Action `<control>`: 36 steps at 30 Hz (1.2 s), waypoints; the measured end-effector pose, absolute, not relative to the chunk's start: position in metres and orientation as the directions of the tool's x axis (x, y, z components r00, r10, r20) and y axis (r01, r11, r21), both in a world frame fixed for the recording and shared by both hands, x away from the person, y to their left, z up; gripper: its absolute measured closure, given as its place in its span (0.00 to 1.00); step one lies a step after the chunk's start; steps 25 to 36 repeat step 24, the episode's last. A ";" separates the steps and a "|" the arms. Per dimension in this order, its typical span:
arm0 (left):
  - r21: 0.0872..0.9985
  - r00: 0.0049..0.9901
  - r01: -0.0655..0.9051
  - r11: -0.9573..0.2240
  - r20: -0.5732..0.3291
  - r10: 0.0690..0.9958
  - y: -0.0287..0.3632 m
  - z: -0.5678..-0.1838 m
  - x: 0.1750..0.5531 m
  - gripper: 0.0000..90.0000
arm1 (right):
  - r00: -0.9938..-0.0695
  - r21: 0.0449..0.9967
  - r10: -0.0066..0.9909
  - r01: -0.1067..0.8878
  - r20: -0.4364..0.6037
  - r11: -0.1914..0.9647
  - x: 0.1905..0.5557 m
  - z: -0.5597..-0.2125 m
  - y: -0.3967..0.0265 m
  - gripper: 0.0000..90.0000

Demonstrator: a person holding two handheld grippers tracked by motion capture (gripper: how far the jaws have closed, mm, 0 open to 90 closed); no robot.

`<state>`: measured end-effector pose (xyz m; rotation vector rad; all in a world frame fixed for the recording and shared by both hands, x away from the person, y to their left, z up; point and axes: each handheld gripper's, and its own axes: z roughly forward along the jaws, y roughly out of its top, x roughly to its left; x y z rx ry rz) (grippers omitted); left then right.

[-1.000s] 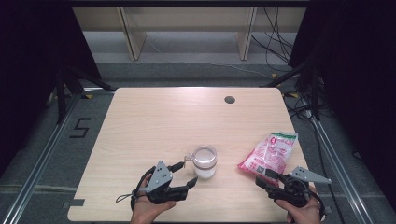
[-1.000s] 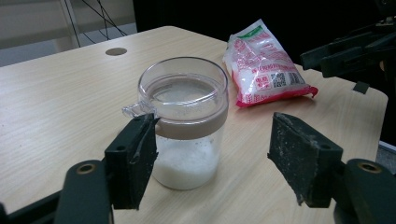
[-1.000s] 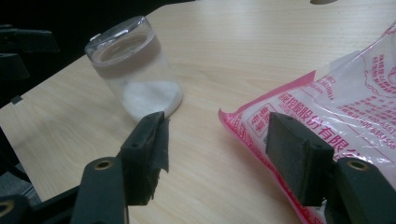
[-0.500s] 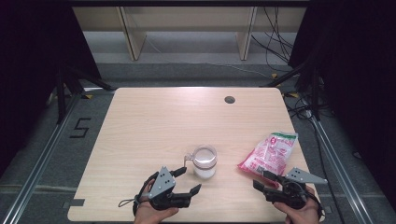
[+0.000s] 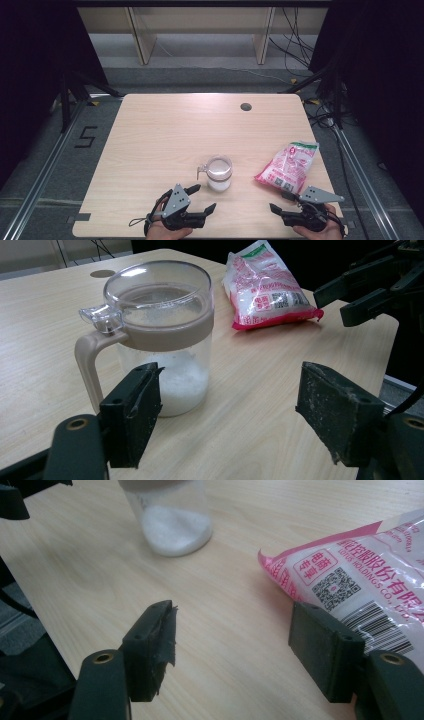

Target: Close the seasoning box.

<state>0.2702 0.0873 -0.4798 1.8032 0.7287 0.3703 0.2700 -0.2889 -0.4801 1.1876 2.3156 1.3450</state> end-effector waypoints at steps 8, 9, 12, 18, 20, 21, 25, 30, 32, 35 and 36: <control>0.922 0.766 0.305 -0.239 -0.089 0.636 0.083 -0.492 0.270 0.28 | -0.692 0.805 0.705 0.503 0.157 0.314 0.267 -0.484 -0.287 0.38; 0.920 0.765 0.310 -0.240 -0.092 0.637 0.083 -0.494 0.270 0.27 | -0.681 0.789 0.709 0.532 0.184 0.306 0.265 -0.483 -0.286 0.38; 0.914 0.759 0.322 -0.246 -0.094 0.644 0.085 -0.496 0.271 0.27 | -0.684 0.782 0.705 0.539 0.188 0.314 0.262 -0.485 -0.285 0.38; 0.917 0.751 0.327 -0.230 -0.104 0.652 0.087 -0.495 0.271 0.26 | -0.705 0.787 0.695 0.506 0.141 0.354 0.263 -0.487 -0.283 0.36; 0.917 0.752 0.322 -0.235 -0.097 0.652 0.088 -0.496 0.272 0.26 | -0.710 0.783 0.688 0.511 0.151 0.355 0.263 -0.488 -0.282 0.36; 0.915 0.749 0.328 -0.233 -0.102 0.655 0.089 -0.495 0.272 0.26 | -0.714 0.782 0.683 0.510 0.153 0.358 0.263 -0.488 -0.282 0.36; 0.915 0.749 0.324 -0.239 -0.093 0.656 0.091 -0.496 0.273 0.26 | -0.694 0.771 0.697 0.539 0.178 0.339 0.260 -0.488 -0.280 0.36; 0.915 0.749 0.324 -0.239 -0.093 0.656 0.091 -0.496 0.273 0.26 | -0.694 0.771 0.697 0.539 0.178 0.339 0.260 -0.488 -0.280 0.36; 0.915 0.749 0.324 -0.239 -0.093 0.656 0.091 -0.496 0.273 0.26 | -0.694 0.771 0.697 0.539 0.178 0.339 0.260 -0.488 -0.280 0.36; 0.915 0.749 0.324 -0.239 -0.093 0.656 0.091 -0.496 0.273 0.26 | -0.694 0.771 0.697 0.539 0.178 0.339 0.260 -0.488 -0.280 0.36; 0.915 0.749 0.324 -0.239 -0.093 0.656 0.091 -0.496 0.273 0.26 | -0.694 0.771 0.697 0.539 0.178 0.339 0.260 -0.488 -0.280 0.36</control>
